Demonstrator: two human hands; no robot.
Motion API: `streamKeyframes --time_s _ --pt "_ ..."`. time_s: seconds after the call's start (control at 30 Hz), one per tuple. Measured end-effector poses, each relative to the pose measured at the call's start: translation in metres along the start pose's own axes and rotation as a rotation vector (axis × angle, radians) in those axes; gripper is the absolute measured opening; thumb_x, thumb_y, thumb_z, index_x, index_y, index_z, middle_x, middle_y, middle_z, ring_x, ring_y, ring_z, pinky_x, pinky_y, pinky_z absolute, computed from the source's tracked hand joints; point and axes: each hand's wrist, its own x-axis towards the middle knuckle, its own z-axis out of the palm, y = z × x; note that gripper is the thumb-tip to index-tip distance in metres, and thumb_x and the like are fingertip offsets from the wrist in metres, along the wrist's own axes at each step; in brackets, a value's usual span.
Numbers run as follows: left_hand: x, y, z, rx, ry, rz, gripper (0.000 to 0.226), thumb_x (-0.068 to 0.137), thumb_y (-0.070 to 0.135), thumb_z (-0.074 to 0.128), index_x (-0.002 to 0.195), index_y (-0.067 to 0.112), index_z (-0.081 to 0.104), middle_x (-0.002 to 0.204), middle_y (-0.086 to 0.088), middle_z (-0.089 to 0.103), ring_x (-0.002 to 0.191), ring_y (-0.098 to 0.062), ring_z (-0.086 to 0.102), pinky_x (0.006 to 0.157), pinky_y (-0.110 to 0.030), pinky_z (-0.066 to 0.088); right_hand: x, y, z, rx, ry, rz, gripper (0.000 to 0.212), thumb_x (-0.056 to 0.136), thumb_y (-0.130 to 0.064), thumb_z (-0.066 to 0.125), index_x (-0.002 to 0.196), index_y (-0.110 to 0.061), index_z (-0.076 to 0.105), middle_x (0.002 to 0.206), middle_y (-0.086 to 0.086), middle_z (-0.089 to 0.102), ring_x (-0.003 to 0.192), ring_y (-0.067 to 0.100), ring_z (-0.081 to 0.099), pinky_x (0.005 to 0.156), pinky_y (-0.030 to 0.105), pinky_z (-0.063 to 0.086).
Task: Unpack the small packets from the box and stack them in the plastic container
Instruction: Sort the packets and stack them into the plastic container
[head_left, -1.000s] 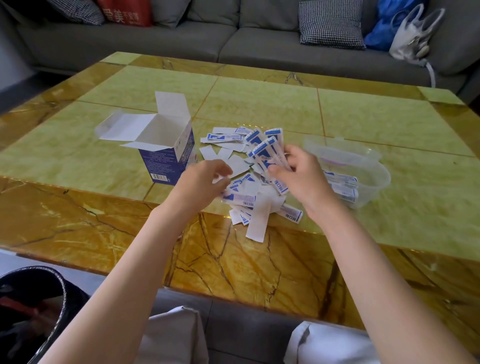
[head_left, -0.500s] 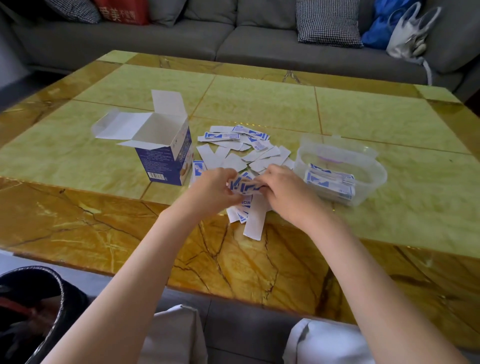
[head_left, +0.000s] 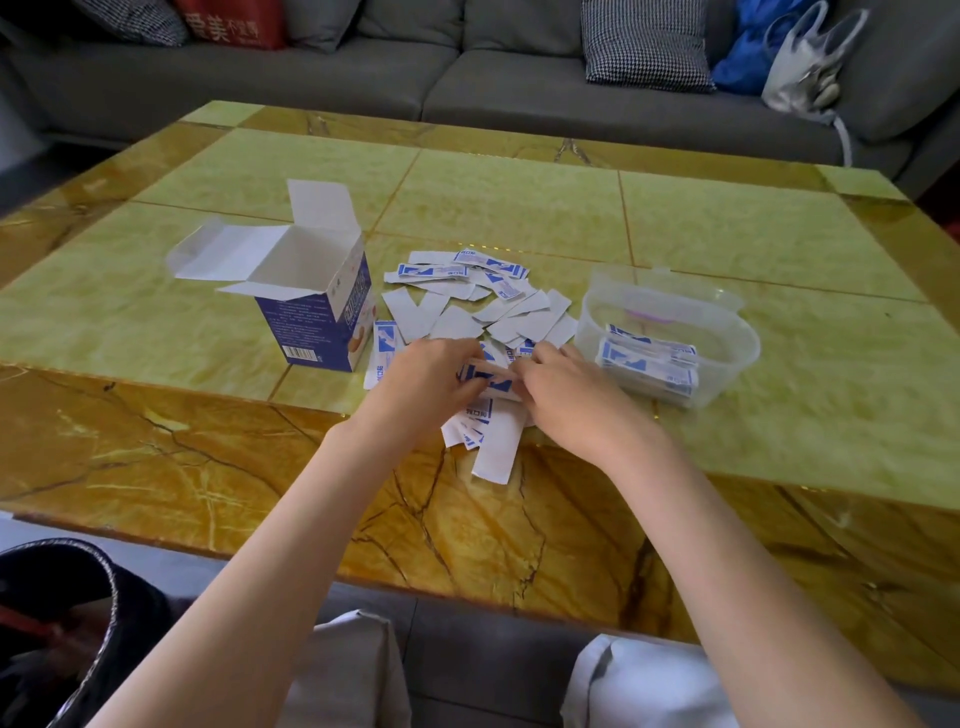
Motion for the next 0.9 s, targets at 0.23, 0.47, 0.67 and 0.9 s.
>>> streamKeyframes --time_s 0.23,0.47,0.67,0.9 --pt "0.0 -0.003 0.004 0.096 -0.045 -0.032 0.032 0.095 0.03 0.046 0.119 0.013 0.058 0.114 -0.005 0.046 0.08 -0.013 0.047 0.068 -0.02 0.038 -0.008 0.005 -0.008 0.059 -0.046 0.096 0.032 0.093 -0.008 0.037 0.118 -0.019 0.053 0.11 0.006 0.053 0.097 0.025 0.054 0.073 0.034 0.044" --pt "0.002 -0.001 0.003 0.017 -0.047 -0.036 0.037 0.093 0.019 0.051 0.129 0.014 0.05 0.115 -0.008 0.052 0.098 -0.022 0.057 0.082 -0.026 0.046 -0.007 0.005 -0.013 0.156 -0.02 0.058 0.025 0.092 -0.006 0.043 0.109 -0.013 0.059 0.1 0.008 0.058 0.085 0.023 0.054 0.066 0.028 0.038" --pt "0.002 -0.003 0.001 -0.025 0.07 -0.084 0.027 0.089 0.016 0.057 0.115 0.01 0.063 0.106 -0.009 0.067 0.093 -0.02 0.063 0.082 -0.029 0.053 -0.006 0.004 -0.013 0.167 -0.014 0.069 0.03 0.092 -0.005 0.044 0.116 -0.013 0.059 0.109 0.01 0.059 0.093 0.024 0.057 0.072 0.028 0.044" --pt "0.0 0.0 -0.001 -0.107 0.187 -0.199 0.035 0.089 0.011 0.057 0.124 0.013 0.056 0.11 -0.008 0.069 0.101 -0.019 0.065 0.082 -0.028 0.052 -0.003 0.004 -0.01 0.182 0.047 0.075 0.025 0.094 -0.009 0.046 0.115 -0.013 0.059 0.105 0.01 0.06 0.091 0.024 0.058 0.068 0.026 0.04"
